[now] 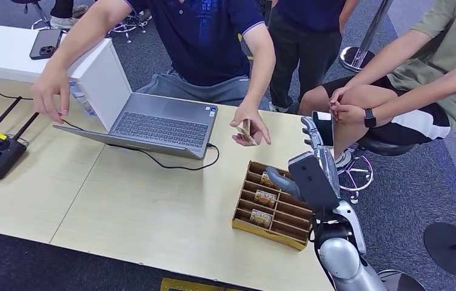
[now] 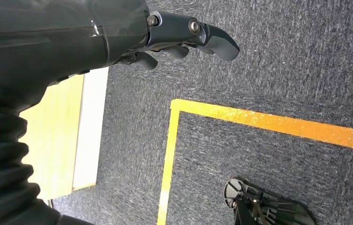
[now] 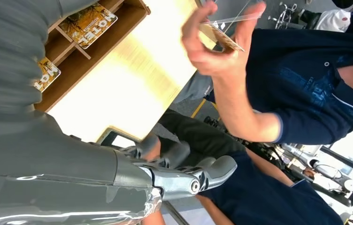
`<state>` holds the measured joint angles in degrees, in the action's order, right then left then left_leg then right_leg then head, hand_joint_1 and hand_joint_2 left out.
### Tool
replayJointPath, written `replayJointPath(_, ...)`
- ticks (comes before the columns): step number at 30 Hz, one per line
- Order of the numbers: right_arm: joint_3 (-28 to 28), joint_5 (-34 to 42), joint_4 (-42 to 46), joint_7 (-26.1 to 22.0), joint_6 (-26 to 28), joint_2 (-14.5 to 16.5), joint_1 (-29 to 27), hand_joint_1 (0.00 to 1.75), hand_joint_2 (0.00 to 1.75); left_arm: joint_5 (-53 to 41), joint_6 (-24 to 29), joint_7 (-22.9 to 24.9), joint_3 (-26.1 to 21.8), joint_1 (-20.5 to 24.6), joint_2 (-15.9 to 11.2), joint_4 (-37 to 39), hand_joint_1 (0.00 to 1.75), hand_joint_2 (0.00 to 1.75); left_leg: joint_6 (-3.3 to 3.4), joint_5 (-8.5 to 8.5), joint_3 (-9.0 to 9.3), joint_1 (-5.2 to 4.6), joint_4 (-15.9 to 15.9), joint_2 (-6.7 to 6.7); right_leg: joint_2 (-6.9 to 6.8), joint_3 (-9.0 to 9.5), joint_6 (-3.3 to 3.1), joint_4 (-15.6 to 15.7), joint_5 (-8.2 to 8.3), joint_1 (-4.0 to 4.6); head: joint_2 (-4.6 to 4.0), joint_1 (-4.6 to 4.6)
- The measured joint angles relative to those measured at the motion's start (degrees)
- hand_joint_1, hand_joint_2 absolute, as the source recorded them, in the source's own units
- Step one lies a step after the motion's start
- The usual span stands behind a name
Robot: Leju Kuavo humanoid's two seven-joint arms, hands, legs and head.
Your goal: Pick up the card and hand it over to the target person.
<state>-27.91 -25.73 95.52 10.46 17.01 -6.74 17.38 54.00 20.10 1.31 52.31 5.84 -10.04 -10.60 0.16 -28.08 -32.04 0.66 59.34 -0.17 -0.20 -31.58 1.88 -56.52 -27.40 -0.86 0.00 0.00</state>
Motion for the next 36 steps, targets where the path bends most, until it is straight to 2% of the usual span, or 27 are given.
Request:
replayJointPath(3,1.3,3.6,3.2,-0.7,0.4,-1.3,-1.8,0.00,1.75,0.3,0.1,-0.1,-0.3,0.0,0.1,0.0,0.00,0.00,0.00,0.00,-0.01,0.00,0.0,-0.07,-0.07,0.01,0.00,0.0,-0.02,0.00,0.00,0.00)
replayJointPath(9,3.3,14.2,8.4,0.6,1.0,-7.2,-6.5,0.00,1.75,0.9,0.3,0.0,-1.0,-0.1,0.4,0.0,0.00,0.00,0.03,-0.01,-0.03,0.00,0.0,-0.27,-0.27,0.05,0.04,0.0,-0.07,0.00,0.00,0.00)
replayJointPath(16,5.2,28.2,9.7,-2.2,2.1,-11.9,-14.6,0.00,1.75,1.3,0.0,-0.1,-1.4,-0.2,0.4,0.1,0.00,0.00,0.04,-0.01,0.02,-0.01,0.0,-0.34,-0.34,0.12,0.03,0.1,-0.09,0.00,0.00,0.00)
replayJointPath(19,4.9,30.0,10.3,-1.8,2.8,-13.2,-16.5,0.00,1.75,1.5,0.1,-0.1,-1.6,-0.2,0.3,0.1,0.00,0.00,0.03,-0.01,0.02,-0.01,0.0,-0.30,-0.30,0.10,0.02,0.1,-0.08,0.00,0.00,0.00)
replayJointPath(27,0.4,35.9,12.6,-0.7,3.3,-16.7,-16.6,0.00,1.75,1.6,0.0,-0.3,-1.7,-0.2,0.2,0.1,0.00,0.00,0.00,-0.04,0.00,-0.02,0.0,-0.20,-0.18,0.02,0.02,0.0,-0.07,-0.01,0.00,0.00)
replayJointPath(36,-5.5,43.4,13.4,-3.6,4.1,-19.1,-14.2,0.00,1.75,1.3,-0.1,-0.3,-1.4,-0.2,0.1,0.1,0.00,0.00,-0.03,-0.01,0.07,-0.01,-0.1,0.01,0.06,0.02,-0.05,0.1,0.01,0.01,0.00,0.00)
